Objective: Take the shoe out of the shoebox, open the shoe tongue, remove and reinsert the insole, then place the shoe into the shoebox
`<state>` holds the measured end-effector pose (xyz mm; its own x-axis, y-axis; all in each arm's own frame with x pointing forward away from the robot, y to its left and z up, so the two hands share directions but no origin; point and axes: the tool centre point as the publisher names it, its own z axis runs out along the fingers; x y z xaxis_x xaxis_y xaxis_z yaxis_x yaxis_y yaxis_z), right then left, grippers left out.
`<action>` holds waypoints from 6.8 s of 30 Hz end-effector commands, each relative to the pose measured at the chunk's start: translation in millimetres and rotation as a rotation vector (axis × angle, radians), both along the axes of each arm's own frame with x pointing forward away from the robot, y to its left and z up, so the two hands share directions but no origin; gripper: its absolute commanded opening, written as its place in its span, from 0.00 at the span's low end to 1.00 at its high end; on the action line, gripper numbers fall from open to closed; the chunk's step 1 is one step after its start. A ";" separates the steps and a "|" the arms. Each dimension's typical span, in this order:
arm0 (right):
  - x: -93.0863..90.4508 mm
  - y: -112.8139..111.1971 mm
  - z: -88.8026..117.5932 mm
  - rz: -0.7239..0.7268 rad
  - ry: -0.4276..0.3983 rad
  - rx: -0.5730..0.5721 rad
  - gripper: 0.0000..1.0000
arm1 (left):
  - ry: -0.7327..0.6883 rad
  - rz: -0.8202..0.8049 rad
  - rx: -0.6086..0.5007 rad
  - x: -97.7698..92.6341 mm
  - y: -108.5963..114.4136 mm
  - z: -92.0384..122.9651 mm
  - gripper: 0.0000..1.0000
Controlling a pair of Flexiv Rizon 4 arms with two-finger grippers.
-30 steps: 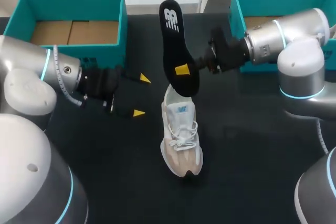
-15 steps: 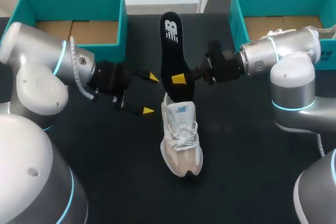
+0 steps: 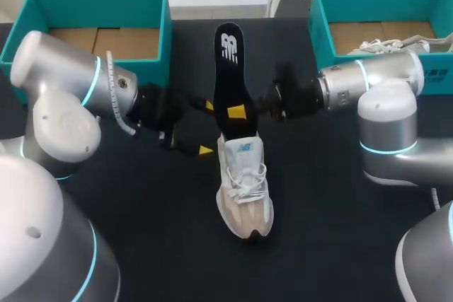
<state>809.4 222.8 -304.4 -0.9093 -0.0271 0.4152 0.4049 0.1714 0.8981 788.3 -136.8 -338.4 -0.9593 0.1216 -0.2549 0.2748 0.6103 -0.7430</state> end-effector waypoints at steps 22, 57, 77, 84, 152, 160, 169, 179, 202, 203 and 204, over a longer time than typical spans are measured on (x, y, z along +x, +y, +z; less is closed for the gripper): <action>-36.9 0.9 -39.9 0.007 0.190 -0.011 0.00 | -0.002 0.002 0.002 0.2 -2.5 -2.0 1.00; -48.0 -7.4 -38.6 -0.076 0.202 -0.061 0.19 | -0.002 0.002 0.002 0.2 -2.5 -2.0 1.00; -20.8 -20.5 -29.8 -0.012 0.190 -0.126 0.00 | -0.002 0.002 0.002 0.2 -2.5 -2.0 1.00; -43.5 -18.8 -44.9 0.021 0.284 -0.144 0.00 | -0.002 0.002 0.002 0.2 -2.5 -2.0 1.00; -26.0 -17.3 -34.1 0.059 0.294 -0.267 0.00 | -0.002 0.002 0.002 0.2 -2.5 -2.0 1.00; -55.9 -16.9 -46.6 0.068 0.389 -0.272 0.00 | -0.002 0.002 0.002 0.2 -2.5 -2.0 1.00; -69.2 -13.5 -51.0 0.055 0.435 -0.278 0.05 | -0.002 0.002 0.002 0.2 -2.5 -2.0 1.00; -43.0 -16.8 -29.3 0.067 0.363 -0.315 0.29 | -0.002 0.002 0.002 0.2 -2.5 -2.0 1.00; -63.9 -8.5 -55.3 0.116 0.471 -0.326 0.00 | -0.002 0.002 0.002 0.2 -2.5 -2.0 1.00; -64.2 -7.7 -55.3 0.115 0.472 -0.326 0.00 | -0.002 0.002 0.002 0.2 -2.5 -2.0 1.00; -64.1 -7.1 -55.1 0.112 0.472 -0.326 0.00 | -0.002 0.002 0.002 0.2 -2.5 -2.0 1.00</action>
